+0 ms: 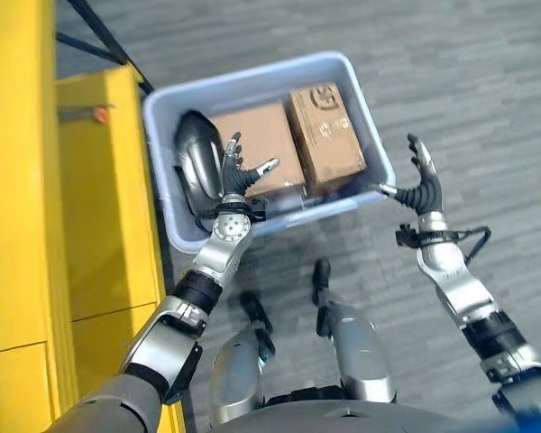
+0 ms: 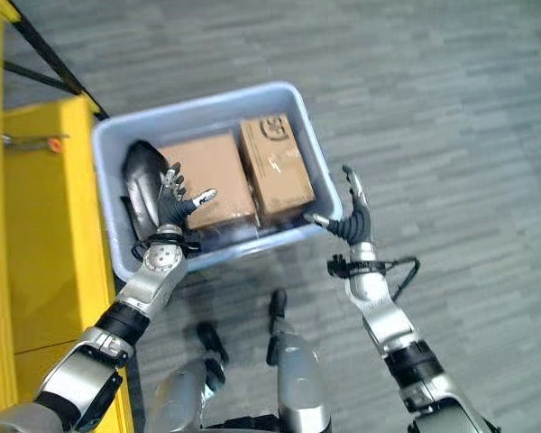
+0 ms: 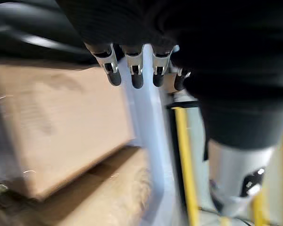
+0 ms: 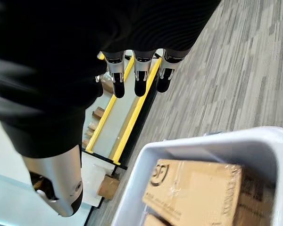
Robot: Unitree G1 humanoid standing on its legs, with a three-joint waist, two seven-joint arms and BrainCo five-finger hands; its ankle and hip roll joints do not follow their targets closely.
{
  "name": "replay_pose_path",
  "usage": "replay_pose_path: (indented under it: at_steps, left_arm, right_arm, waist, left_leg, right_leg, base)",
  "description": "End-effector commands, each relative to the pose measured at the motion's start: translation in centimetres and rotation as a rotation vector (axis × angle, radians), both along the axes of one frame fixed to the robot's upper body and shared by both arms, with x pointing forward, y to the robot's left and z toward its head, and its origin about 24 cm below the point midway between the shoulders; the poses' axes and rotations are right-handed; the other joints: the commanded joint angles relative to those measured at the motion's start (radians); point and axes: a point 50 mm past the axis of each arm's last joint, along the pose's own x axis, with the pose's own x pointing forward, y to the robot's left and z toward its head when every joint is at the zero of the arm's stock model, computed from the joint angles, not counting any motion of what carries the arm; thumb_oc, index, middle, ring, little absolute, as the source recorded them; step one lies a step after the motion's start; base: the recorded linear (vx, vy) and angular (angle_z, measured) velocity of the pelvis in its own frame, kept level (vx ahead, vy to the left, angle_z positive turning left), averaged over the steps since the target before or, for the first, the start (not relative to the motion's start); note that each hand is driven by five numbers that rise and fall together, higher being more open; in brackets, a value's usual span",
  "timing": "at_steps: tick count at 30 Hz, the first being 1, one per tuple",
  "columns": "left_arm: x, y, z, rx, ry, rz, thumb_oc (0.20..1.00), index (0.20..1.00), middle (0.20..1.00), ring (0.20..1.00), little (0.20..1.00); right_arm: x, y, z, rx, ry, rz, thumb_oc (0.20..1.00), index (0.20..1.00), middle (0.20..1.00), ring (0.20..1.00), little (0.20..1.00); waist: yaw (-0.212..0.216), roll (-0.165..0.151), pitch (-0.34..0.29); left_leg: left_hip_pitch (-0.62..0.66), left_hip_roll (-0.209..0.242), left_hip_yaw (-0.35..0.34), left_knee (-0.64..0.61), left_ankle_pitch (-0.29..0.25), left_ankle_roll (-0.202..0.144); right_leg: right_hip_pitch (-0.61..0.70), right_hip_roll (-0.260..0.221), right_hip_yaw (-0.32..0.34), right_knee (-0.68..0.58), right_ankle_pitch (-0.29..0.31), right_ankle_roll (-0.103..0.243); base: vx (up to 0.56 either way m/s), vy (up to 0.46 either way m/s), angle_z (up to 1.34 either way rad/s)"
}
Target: Move parts from the plastic box to the shelf.
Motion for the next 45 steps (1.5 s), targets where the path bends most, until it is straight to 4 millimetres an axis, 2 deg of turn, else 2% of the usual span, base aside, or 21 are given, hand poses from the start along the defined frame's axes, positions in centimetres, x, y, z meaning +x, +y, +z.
replay_pose_path:
  at_steps: [1, 4, 7, 10, 15, 19, 26, 33, 38, 45]
  left_arm:
    - [-1.5, 1.1, -1.5, 0.021, 0.031, 0.167, 1.000, 1.000, 1.000, 1.000, 1.000]
    - [-1.3, 2.4, -1.3, 0.067, 0.040, 0.325, 1.000, 1.000, 1.000, 1.000, 1.000]
    - [-1.1, 2.7, -1.2, 0.042, 0.042, 0.330, 1.000, 1.000, 1.000, 1.000, 1.000]
    - [-1.1, 3.2, -1.1, 0.062, 0.039, 0.436, 1.000, 1.000, 1.000, 1.000, 1.000]
    - [-1.3, 4.2, 1.0, 0.188, -0.109, 0.619, 1.000, 1.000, 1.000, 1.000, 1.000]
    - [-1.5, 4.4, 2.2, 0.287, -0.204, 0.632, 1.000, 1.000, 1.000, 1.000, 1.000]
    - [-1.1, 5.2, 2.7, 0.256, -0.158, 0.693, 1.000, 1.000, 1.000, 1.000, 1.000]
    - [0.5, 7.0, 5.2, 0.296, -0.138, 0.708, 1.000, 1.000, 1.000, 1.000, 1.000]
    - [1.0, 8.5, 6.1, 0.204, -0.091, 0.754, 1.000, 1.000, 1.000, 1.000, 1.000]
    - [1.3, 9.2, 6.1, 0.106, -0.022, 0.813, 1.000, 1.000, 1.000, 1.000, 1.000]
  right_arm:
    - [-1.4, -0.5, -0.5, -0.026, 0.000, 0.016, 1.000, 1.000, 1.000, 1.000, 1.000]
    - [-1.4, -0.3, 0.1, -0.024, -0.043, 0.008, 1.000, 1.000, 1.000, 1.000, 1.000]
    - [-1.4, 0.1, 0.7, -0.055, -0.076, 0.021, 1.000, 1.000, 1.000, 1.000, 1.000]
    - [-1.5, 0.6, 1.4, -0.082, -0.105, 0.040, 1.000, 1.000, 1.000, 1.000, 1.000]
    - [-1.6, 0.6, 1.5, -0.088, -0.129, 0.027, 1.000, 1.000, 1.000, 1.000, 1.000]
    - [-1.9, 0.2, 0.8, -0.077, -0.108, 0.014, 1.000, 1.000, 1.000, 1.000, 1.000]
    - [-1.7, 0.5, 0.8, -0.086, -0.102, 0.031, 1.000, 1.000, 1.000, 1.000, 1.000]
    - [-1.0, 0.6, 1.5, -0.125, -0.068, 0.056, 1.000, 1.000, 1.000, 1.000, 1.000]
    - [-1.2, -0.1, 1.1, -0.163, -0.042, 0.041, 1.000, 1.000, 1.000, 1.000, 1.000]
    - [-1.0, -0.6, 1.7, -0.161, -0.052, 0.035, 1.000, 1.000, 1.000, 1.000, 1.000]
  waist:
    - [0.021, -0.009, -0.088]
    - [0.017, -0.052, -0.059]
    - [0.015, -0.062, -0.049]
    - [0.008, -0.073, -0.033]
    - [0.003, -0.091, -0.016]
    - [0.005, -0.092, -0.004]
    - [-0.004, -0.091, 0.004]
    - [-0.032, -0.102, 0.004]
    - [-0.056, -0.118, 0.004]
    - [-0.076, -0.138, 0.004]
  left_leg:
    - [0.012, 0.140, -0.050, 0.036, 0.004, -0.103]
    - [-0.034, 0.166, -0.051, 0.073, -0.006, -0.115]
    - [-0.050, 0.175, -0.048, 0.086, -0.009, -0.120]
    - [-0.066, 0.186, -0.044, 0.110, -0.015, -0.126]
    - [-0.088, 0.199, -0.040, 0.145, -0.027, -0.136]
    - [-0.095, 0.200, -0.041, 0.154, -0.031, -0.138]
    - [-0.110, 0.206, -0.037, 0.173, -0.036, -0.144]
    - [-0.144, 0.227, -0.025, 0.208, -0.040, -0.152]
    - [-0.187, 0.249, -0.020, 0.242, -0.036, -0.162]
    - [-0.235, 0.271, -0.018, 0.279, -0.042, -0.170]
  right_leg:
    - [0.041, -0.031, 0.023, 0.068, -0.128, 0.128]
    - [0.014, -0.012, 0.016, 0.071, -0.129, 0.125]
    - [0.003, -0.007, 0.011, 0.072, -0.130, 0.124]
    - [-0.008, -0.002, 0.008, 0.081, -0.135, 0.119]
    - [-0.018, 0.003, 0.004, 0.091, -0.141, 0.115]
    - [-0.024, 0.001, 0.002, 0.097, -0.143, 0.114]
    - [-0.038, 0.000, 0.004, 0.110, -0.150, 0.112]
    - [-0.076, 0.005, 0.010, 0.132, -0.159, 0.110]
    - [-0.119, 0.016, 0.016, 0.152, -0.166, 0.109]
    - [-0.164, 0.022, 0.012, 0.168, -0.171, 0.107]
  base:
    - [0.01, -0.094, -0.18]
    - [-0.05, -0.125, -0.13]
    - [-0.04, -0.050, -0.05]
    - [-0.01, -0.019, 0.05]
    - [0.00, -0.043, 0.00]
    - [0.00, -0.008, 0.00]
    - [0.00, 0.000, 0.00]
    - [0.00, 0.003, -0.02]
    - [0.02, -0.015, -0.15]
    - [0.01, -0.043, -0.05]
